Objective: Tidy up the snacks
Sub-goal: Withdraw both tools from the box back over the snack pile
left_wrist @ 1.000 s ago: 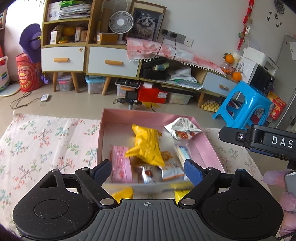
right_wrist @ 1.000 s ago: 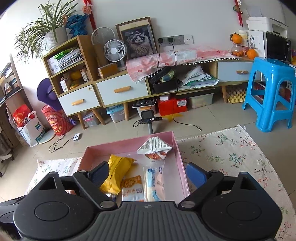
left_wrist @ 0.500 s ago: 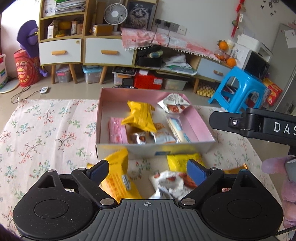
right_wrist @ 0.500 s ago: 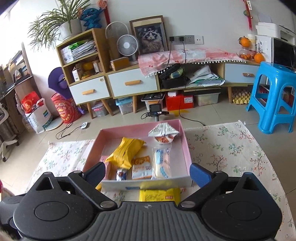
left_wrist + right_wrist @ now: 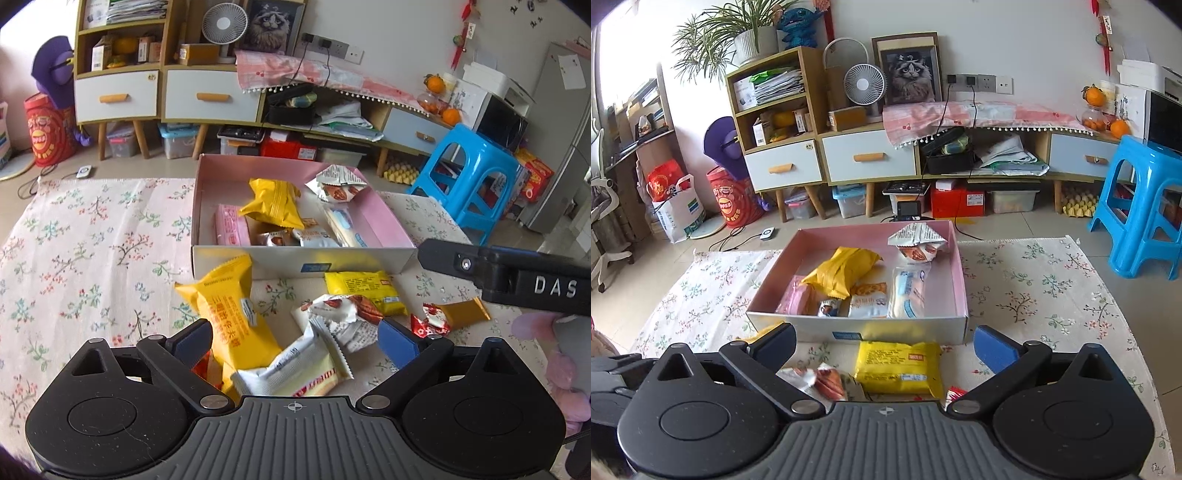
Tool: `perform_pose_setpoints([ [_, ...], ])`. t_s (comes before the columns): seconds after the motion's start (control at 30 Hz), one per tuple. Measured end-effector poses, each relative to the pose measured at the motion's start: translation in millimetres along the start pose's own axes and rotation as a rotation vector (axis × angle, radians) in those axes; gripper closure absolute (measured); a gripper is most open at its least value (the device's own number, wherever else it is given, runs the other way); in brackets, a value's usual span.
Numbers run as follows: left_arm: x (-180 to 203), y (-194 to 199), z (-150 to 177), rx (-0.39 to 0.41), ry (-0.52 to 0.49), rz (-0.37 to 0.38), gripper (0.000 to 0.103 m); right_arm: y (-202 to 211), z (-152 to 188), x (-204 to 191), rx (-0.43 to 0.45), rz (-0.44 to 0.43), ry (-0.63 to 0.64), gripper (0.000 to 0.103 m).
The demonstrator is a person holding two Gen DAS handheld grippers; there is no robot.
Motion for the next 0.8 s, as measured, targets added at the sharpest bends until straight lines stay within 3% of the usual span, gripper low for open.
perform_pose_setpoints([
  [0.8,0,12,38,0.057,-0.042,0.010,0.006,21,45,35,-0.005,0.020,0.067,0.010],
])
Point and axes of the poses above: each gripper's, at about its wrist camera, not at the fingertips, and y roughly against the way its jaws point, x to its right, z to its underside, the point moved 3 cm from there along -y, roughly the way its jaws point, and after that the axes turned 6 degrees about -z, right-handed, at the moved point
